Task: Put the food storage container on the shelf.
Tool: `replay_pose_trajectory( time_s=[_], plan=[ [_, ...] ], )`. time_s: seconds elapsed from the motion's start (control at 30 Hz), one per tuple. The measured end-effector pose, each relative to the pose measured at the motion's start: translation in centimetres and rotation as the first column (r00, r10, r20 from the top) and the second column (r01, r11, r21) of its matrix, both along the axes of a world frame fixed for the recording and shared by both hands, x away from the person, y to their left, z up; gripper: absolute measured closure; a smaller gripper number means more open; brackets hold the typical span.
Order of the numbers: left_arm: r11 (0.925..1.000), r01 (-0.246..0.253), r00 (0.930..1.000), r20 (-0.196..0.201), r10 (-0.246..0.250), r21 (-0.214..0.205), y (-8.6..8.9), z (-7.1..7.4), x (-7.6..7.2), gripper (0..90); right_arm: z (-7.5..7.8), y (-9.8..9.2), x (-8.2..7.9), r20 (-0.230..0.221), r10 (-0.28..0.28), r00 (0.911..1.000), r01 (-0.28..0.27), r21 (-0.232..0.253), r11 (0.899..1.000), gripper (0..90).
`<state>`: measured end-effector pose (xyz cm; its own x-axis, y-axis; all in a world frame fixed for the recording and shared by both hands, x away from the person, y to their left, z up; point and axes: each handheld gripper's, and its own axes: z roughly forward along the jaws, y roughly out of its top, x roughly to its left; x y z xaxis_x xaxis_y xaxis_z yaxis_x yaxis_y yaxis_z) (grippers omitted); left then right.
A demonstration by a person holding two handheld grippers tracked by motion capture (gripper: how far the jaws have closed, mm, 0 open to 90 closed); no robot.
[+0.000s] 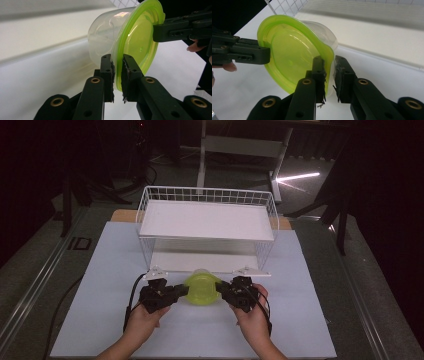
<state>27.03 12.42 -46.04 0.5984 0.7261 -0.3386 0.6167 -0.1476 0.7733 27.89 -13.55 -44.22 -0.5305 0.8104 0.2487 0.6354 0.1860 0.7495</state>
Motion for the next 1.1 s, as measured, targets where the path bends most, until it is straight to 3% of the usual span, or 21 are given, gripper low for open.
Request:
replay_pose_trajectory(
  time_s=[0.17, 0.37, 0.67, 1.1],
  plan=[
    [0.9998, -0.013, 0.9992, 0.038, 0.014, -0.014, 0.1, 0.2, 0.9, 81.3, 0.9, 0.2, 0.8, 0.024, -0.008, 0.9997, 0.008, -0.009, 1.0, 79.3],
    [0.9987, -0.034, 0.9981, 0.05, 0.036, -0.037, 0.4, -0.3, 1.9, 81.3, 1.0, 0.7, 2.1, 0.022, -0.015, 0.9996, 0.015, -0.02, 1.0, 79.3],
    [0.9967, -0.074, 0.9963, 0.041, 0.075, -0.033, 0.4, -2.0, 3.4, 81.1, -0.4, 1.4, 3.8, 0.013, -0.028, 0.9995, 0.028, -0.048, 0.998, 79.4],
    [0.9972, -0.074, 0.996, 0.05, 0.075, -0.015, 0.0, -3.5, 6.6, 80.8, -2.2, 1.5, 6.3, 0.0, -0.082, 0.9966, 0.082, -0.053, 0.995, 79.3]
  ],
)
